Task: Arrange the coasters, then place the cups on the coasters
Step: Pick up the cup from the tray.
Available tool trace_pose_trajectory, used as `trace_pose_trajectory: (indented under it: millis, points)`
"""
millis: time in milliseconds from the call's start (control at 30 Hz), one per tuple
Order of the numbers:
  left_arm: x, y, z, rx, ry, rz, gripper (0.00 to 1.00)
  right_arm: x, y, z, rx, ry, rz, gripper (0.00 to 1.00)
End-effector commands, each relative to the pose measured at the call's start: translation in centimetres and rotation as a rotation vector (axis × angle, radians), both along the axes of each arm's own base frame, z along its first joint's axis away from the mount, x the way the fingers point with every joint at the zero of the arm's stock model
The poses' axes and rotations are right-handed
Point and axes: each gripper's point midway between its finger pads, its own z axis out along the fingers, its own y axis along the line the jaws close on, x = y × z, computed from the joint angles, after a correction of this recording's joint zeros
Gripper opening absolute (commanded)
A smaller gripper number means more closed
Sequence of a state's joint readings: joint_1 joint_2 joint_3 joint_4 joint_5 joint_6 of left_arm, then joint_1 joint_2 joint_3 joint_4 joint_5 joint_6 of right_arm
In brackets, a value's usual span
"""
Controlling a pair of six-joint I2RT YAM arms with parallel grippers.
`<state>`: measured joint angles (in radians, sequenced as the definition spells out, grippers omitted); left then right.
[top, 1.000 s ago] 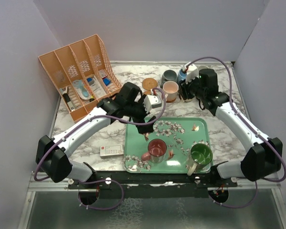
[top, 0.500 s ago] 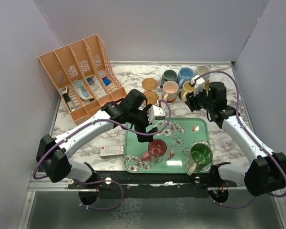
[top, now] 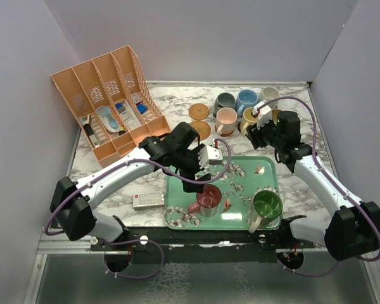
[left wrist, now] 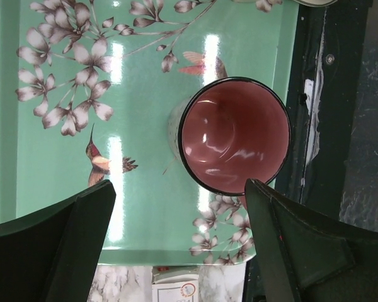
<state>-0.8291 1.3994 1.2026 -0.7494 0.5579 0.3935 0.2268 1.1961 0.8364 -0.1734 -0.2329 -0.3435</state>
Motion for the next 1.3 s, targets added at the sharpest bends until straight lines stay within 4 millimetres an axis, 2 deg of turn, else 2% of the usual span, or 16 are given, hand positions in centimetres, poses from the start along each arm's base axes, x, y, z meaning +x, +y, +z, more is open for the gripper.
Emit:
trace_pose_trajectory:
  millis: [0,200,333,533,900,1267]
  points:
    - [1.3,-1.4,0.1,0.005,-0.008,0.063,0.87,0.4,-0.9,1.3,0.013,-0.060,-0.037,0.53]
    - [2.2,-2.1,-1.9,0.065,-0.041,0.092,0.82,0.4,-2.0,2.1,0.040,-0.072,-0.062,0.53]
    - [2.0,-2.2,-3.5,0.098,-0.049,0.071,0.79,0.4,-2.8,2.7,0.040,-0.089,-0.088,0.53]
    - [1.8,-2.8,-4.1,0.103,-0.050,0.048,0.63,0.8,-4.0,2.6,0.019,-0.088,-0.129,0.53]
    - [1.8,-2.5,-6.0,0.165,-0.049,0.047,0.56,0.7,-3.6,2.9,0.043,-0.079,-0.119,0.53]
    - [2.0,-2.1,-6.3,0.192,-0.063,0.032,0.34,0.6,-3.6,2.3,0.010,-0.094,-0.091,0.53]
